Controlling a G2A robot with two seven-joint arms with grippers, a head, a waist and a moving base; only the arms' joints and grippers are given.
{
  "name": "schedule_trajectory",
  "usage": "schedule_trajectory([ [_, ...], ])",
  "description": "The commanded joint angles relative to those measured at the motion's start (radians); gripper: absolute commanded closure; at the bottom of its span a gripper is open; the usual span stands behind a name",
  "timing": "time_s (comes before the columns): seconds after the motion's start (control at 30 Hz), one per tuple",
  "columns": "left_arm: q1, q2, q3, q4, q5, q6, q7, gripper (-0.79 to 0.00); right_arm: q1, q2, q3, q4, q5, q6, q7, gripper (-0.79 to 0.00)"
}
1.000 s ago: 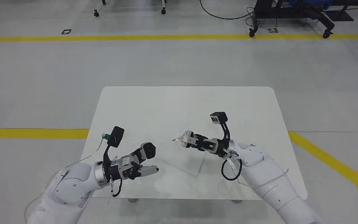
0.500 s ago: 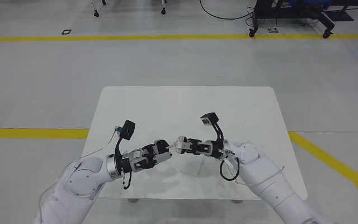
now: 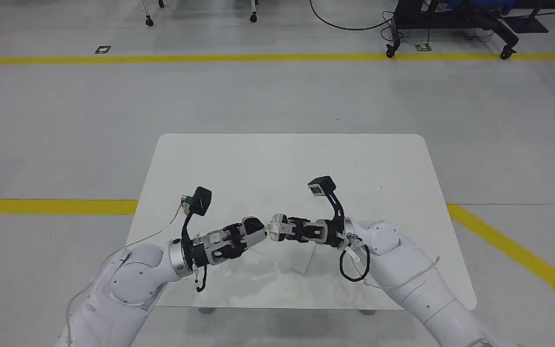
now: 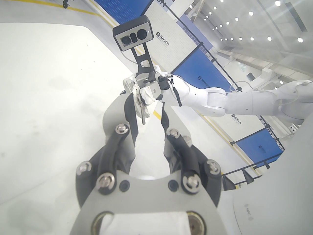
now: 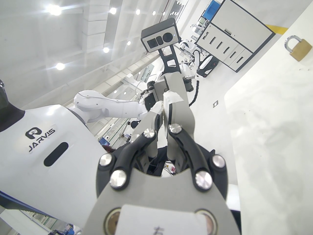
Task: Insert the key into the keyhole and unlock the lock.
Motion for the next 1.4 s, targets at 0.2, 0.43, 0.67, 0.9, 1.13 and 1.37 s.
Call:
schedule_trajectory([
  [0.2,0.003,-0.001,-0.001,0.005,0.015,0.014,0.021,0.000,-0.002,0.000,-0.001,0.000,-0.002,-0.007,-0.007,0.000],
  [0.43,0.013,0.001,-0.017,-0.005,0.085,0.019,0.042,0.000,0.003,0.001,-0.009,0.006,-0.021,0.005,0.005,-0.785],
  [0.67,0.048,0.008,-0.033,-0.034,0.146,0.044,0.023,0.000,0.008,0.001,-0.020,0.000,-0.008,0.042,0.042,-0.376],
  [0.9,0.036,0.005,-0.012,-0.021,0.158,0.071,0.009,0.000,0.015,0.001,-0.030,-0.003,0.002,0.071,0.071,-0.271],
  [1.13,0.029,0.004,-0.003,-0.015,0.164,0.084,0.003,0.000,0.023,0.000,-0.033,0.014,0.001,0.093,0.093,-0.139],
  [1.37,0.021,0.004,0.001,-0.007,0.164,0.089,-0.003,0.000,0.035,-0.005,-0.037,0.041,-0.021,0.096,0.096,0.000],
])
